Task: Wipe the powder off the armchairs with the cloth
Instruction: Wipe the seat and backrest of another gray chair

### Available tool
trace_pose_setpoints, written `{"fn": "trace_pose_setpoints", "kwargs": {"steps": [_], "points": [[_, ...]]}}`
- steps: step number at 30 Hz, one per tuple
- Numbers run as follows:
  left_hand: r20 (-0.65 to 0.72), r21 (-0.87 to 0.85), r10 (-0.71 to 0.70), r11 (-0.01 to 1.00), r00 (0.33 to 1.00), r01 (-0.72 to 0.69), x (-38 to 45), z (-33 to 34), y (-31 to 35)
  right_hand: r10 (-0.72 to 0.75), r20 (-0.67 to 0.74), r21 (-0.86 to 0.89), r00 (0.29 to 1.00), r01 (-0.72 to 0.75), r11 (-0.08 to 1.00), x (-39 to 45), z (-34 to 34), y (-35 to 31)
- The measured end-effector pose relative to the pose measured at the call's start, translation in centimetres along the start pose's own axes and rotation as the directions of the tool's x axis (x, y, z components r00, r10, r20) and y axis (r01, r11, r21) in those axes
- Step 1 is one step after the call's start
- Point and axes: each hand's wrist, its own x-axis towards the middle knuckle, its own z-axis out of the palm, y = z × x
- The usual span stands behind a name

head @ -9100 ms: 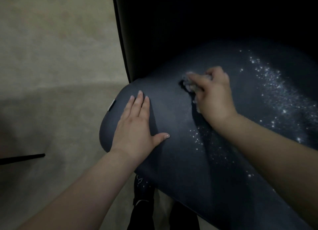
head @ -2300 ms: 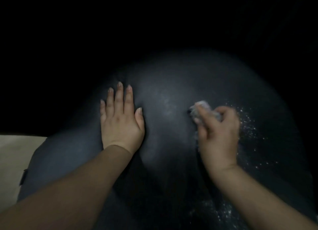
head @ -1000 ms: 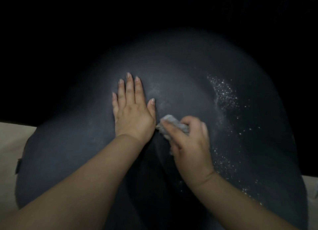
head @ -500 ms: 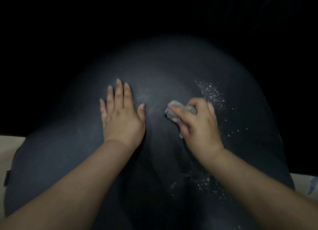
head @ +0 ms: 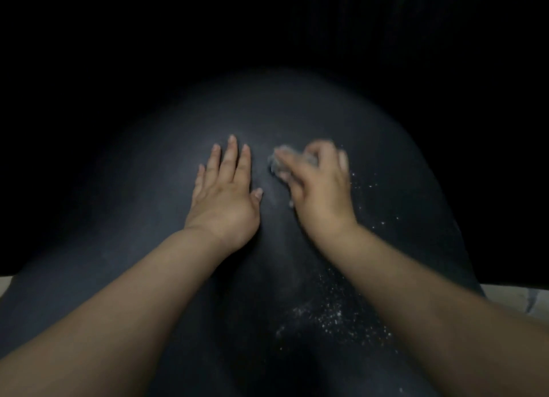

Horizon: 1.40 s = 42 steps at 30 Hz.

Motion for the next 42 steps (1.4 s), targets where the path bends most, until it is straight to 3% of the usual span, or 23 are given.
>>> {"fn": "trace_pose_setpoints", "kwargs": {"steps": [2,4,7,10,13,15,17,19,21,25,30,35,36,38,40,42], "points": [[-0.006,0.008,0.004,1.000,1.000,-0.004,-0.1,0.0,-0.2,0.031,-0.015,-0.058,0.999,-0.032,0.998,3.4,0.0,1.4],[-0.011,0.023,0.001,1.000,1.000,-0.001,-0.1,0.1,0.0,0.153,-0.130,-0.070,0.980,-0.163,0.984,4.2,-0.9,3.4],[-0.010,0.043,-0.021,0.999,1.000,0.021,-0.2,0.3,0.5,0.208,-0.253,-0.052,0.945,-0.228,0.972,-0.2,-2.4,3.9],[-0.015,0.046,-0.038,0.998,0.999,0.038,-0.2,0.6,0.8,0.096,-0.126,-0.022,0.987,-0.099,0.995,-4.5,-2.0,1.7],[-0.013,0.057,-0.044,0.997,0.999,0.044,-0.1,0.7,0.9,0.003,-0.009,0.008,1.000,-0.003,1.000,-1.4,-0.9,1.1],[-0.015,0.061,-0.043,0.997,0.999,0.044,0.0,0.9,0.8,0.077,-0.024,-0.022,0.997,-0.078,0.997,2.3,-0.5,1.9],[-0.016,0.066,-0.041,0.997,0.999,0.042,0.0,1.1,0.8,0.188,-0.135,-0.054,0.973,-0.197,0.979,4.1,-1.0,3.4],[-0.011,0.068,-0.042,0.997,0.999,0.042,0.1,1.2,0.8,0.294,-0.264,-0.038,0.919,-0.314,0.949,3.0,-1.7,3.7],[-0.004,0.065,-0.046,0.997,0.999,0.047,0.2,1.3,0.7,0.320,-0.274,-0.020,0.907,-0.338,0.941,0.0,-1.6,2.3],[0.007,0.055,-0.048,0.997,0.999,0.047,0.3,1.5,0.6,0.182,-0.130,-0.020,0.975,-0.186,0.982,-0.3,-0.3,0.0],[-0.002,0.061,-0.042,0.997,0.999,0.042,0.4,1.7,0.4,0.200,-0.017,0.024,0.980,-0.200,0.980,7.4,1.4,-0.5],[-0.005,0.048,-0.038,0.998,0.999,0.038,0.3,1.7,0.4,-0.082,0.184,-0.045,0.979,0.092,0.995,0.7,-2.0,1.7],[-0.007,0.049,-0.036,0.998,0.999,0.036,0.3,1.7,0.3,-0.045,0.162,-0.067,0.986,0.056,0.996,-0.1,-3.4,3.4],[-0.014,0.052,-0.037,0.998,0.999,0.038,0.4,1.8,0.4,0.095,-0.009,-0.080,0.995,-0.095,0.992,-0.6,-5.9,6.8],[-0.028,0.051,-0.040,0.998,0.999,0.042,0.3,1.9,0.4,0.247,-0.169,-0.041,0.954,-0.257,0.965,-1.2,-7.0,8.1],[-0.043,0.057,-0.042,0.997,0.998,0.044,0.3,2.0,0.5,0.215,-0.142,-0.028,0.966,-0.221,0.975,-2.4,-5.8,6.8]]}}
